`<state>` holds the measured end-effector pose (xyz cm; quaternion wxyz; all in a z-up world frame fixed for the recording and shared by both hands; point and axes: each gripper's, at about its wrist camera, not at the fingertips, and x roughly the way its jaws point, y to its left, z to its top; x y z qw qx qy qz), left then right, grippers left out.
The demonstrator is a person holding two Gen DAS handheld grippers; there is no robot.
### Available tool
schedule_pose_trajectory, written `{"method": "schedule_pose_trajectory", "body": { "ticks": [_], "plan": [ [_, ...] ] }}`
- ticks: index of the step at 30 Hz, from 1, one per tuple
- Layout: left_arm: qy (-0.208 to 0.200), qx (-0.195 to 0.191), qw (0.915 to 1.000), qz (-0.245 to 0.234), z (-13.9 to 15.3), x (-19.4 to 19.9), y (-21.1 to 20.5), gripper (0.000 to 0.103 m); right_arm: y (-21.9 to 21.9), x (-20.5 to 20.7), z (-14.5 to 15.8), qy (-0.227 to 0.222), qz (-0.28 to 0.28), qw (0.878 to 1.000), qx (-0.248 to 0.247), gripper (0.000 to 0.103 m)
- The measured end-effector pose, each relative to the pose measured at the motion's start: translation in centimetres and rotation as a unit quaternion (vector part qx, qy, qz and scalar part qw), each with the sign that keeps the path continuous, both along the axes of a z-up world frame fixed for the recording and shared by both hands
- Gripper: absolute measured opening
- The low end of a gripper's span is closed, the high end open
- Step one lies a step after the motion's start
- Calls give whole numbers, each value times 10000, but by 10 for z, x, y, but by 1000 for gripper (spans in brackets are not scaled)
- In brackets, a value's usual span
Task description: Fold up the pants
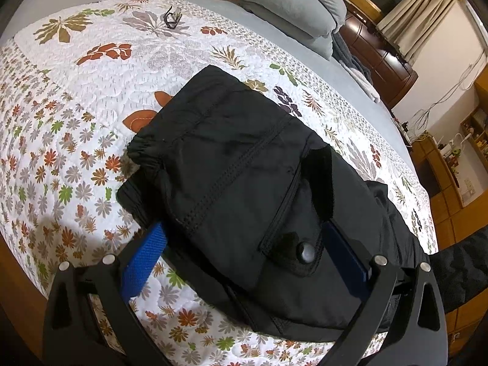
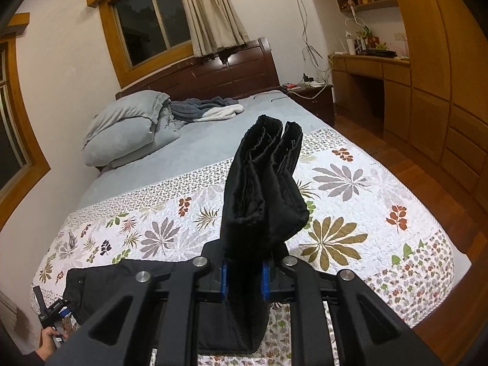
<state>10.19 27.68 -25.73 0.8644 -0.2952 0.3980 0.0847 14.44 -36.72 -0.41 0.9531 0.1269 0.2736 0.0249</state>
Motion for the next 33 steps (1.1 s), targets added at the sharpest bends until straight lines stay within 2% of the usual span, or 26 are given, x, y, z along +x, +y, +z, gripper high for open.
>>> {"method": "schedule_pose_trajectory", "body": {
  "ticks": [15,33],
  "plan": [
    [106,141,9998,-21,1,5,-2,100,18,1,3,-160,228,9991,-308,15],
    [-54,-89,9999,-6,0,-1,4,100,59,14,6,-34,572,9961,-671,15]
  ]
}}
